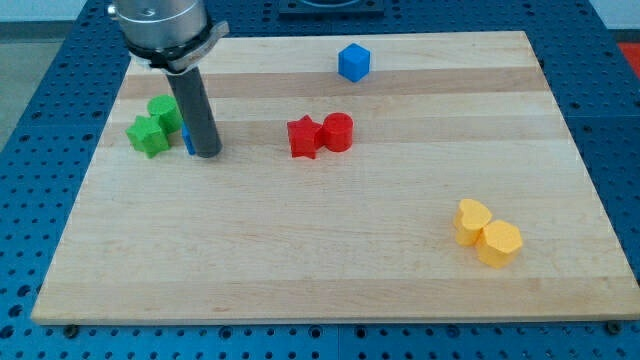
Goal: Slide the blue cube to the blue triangle
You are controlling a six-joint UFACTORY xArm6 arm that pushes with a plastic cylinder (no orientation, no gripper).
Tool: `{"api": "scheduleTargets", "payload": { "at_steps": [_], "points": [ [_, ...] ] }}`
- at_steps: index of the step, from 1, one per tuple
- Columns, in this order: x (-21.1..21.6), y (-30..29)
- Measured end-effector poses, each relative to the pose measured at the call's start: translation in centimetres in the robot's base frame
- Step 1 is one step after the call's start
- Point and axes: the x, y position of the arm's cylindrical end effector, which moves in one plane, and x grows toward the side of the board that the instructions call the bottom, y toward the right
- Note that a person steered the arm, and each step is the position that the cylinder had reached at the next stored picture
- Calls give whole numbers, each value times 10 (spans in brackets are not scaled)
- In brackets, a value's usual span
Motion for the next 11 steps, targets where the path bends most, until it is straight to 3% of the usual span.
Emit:
{"api": "scheduleTargets", "payload": {
  "at_steps": [4,7,11],
  "points": [
    [-13,20],
    [-63,47],
    [-91,191]
  ]
}}
